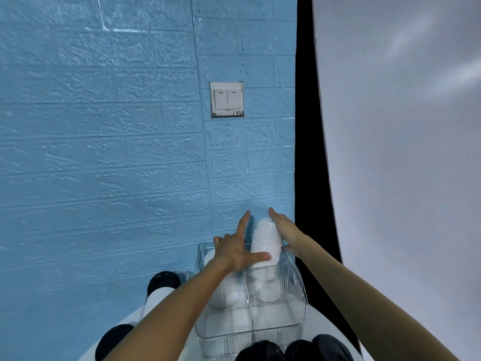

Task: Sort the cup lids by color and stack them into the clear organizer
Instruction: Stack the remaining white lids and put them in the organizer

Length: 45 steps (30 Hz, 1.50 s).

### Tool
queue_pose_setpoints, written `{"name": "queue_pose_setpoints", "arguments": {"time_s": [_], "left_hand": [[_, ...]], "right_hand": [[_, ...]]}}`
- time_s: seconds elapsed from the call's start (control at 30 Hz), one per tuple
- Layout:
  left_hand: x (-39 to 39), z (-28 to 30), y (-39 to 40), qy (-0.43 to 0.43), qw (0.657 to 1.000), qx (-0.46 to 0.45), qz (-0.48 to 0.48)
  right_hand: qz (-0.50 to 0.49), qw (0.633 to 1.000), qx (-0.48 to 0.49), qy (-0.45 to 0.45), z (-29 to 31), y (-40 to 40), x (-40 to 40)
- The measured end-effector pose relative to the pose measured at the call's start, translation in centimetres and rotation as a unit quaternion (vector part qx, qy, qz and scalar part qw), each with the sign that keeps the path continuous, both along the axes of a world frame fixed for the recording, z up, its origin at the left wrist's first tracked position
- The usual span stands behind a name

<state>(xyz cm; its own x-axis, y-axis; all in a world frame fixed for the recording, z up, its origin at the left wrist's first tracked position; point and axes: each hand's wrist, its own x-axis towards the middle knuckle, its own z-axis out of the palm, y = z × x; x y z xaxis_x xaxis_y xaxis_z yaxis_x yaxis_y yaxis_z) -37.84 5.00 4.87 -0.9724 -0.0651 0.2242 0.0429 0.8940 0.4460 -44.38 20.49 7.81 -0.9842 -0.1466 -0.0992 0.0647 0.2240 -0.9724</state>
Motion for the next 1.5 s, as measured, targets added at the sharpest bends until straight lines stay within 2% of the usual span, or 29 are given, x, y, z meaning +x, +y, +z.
{"name": "queue_pose_setpoints", "arguments": {"time_s": [0.23, 0.6, 0.7, 0.77, 0.9, 1.03, 1.1, 1.2, 1.3, 1.37, 1.5], "left_hand": [[1.9, 1.1, -1.4, 0.025, 1.0, -0.001, 0.011], [8.0, 2.9, -6.5, 0.096, 0.994, 0.019, 0.044], [11.0, 3.4, -9.2, 0.117, 0.991, 0.026, 0.056], [13.2, 3.4, -11.0, 0.13, 0.989, 0.038, 0.064], [17.9, 2.3, -14.4, 0.124, 0.987, 0.065, 0.076], [23.1, -1.1, -17.2, 0.097, 0.986, 0.087, 0.101], [25.6, -3.0, -18.0, 0.083, 0.988, 0.08, 0.105], [29.0, -5.3, -19.3, 0.074, 0.984, 0.114, 0.112], [31.4, -6.8, -20.6, 0.082, 0.979, 0.144, 0.123], [32.5, -7.6, -21.4, 0.084, 0.973, 0.164, 0.142], [33.9, -9.6, -23.2, -0.002, 0.976, 0.156, 0.154]], "right_hand": [[-0.031, 0.997, -0.067, -0.031, -0.6, 1.3, 0.4], [-0.051, 0.996, -0.066, -0.024, -0.1, 3.3, 3.4], [-0.037, 0.995, -0.077, 0.049, 0.9, 4.3, 6.4], [-0.046, 0.989, -0.027, 0.137, 1.1, 4.9, 8.4], [-0.09, 0.952, 0.033, 0.29, -0.4, 4.7, 14.2], [-0.001, 0.931, 0.062, 0.358, -1.9, 0.0, 21.9], [0.103, 0.929, 0.087, 0.345, -3.4, -3.5, 24.9], [0.252, 0.904, 0.157, 0.306, -5.3, -8.5, 28.1], [0.276, 0.902, 0.181, 0.279, -7.2, -11.6, 28.7], [0.265, 0.893, 0.201, 0.304, -8.3, -12.9, 28.8], [0.269, 0.865, 0.247, 0.345, -9.2, -14.8, 28.8]]}}
